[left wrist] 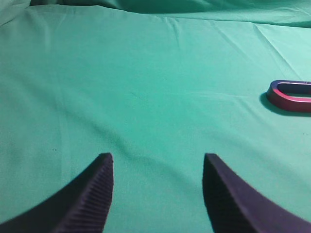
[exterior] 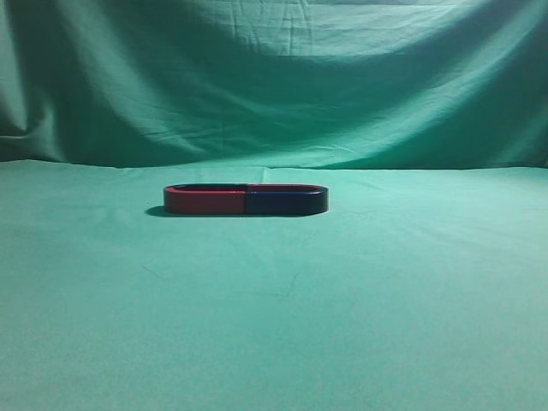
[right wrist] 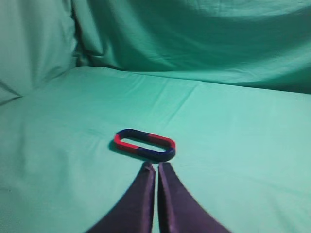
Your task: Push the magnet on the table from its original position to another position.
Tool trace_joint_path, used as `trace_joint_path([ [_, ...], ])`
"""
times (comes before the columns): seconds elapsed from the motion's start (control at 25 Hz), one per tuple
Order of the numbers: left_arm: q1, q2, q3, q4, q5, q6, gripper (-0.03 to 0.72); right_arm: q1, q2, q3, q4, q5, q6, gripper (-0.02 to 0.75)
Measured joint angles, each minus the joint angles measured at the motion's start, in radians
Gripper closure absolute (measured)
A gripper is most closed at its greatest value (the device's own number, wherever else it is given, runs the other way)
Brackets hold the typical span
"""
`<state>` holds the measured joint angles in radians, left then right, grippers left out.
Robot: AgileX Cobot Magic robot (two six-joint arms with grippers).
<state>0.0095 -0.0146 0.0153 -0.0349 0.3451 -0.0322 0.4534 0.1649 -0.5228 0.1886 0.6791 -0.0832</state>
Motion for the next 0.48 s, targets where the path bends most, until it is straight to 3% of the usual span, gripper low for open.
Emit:
trace_joint_path([
  [0.16,0.0,0.0,0.0,0.0,0.0,0.0,0.289,-0.021,-0.01,0.121,-0.075,-0.146,0.0,0.738],
  [0.48,0.0,0.0,0.0,0.0,0.0,0.0,0.289,-0.238,-0.17,0.362,-0.153,-0.272,-0.004,0.738],
])
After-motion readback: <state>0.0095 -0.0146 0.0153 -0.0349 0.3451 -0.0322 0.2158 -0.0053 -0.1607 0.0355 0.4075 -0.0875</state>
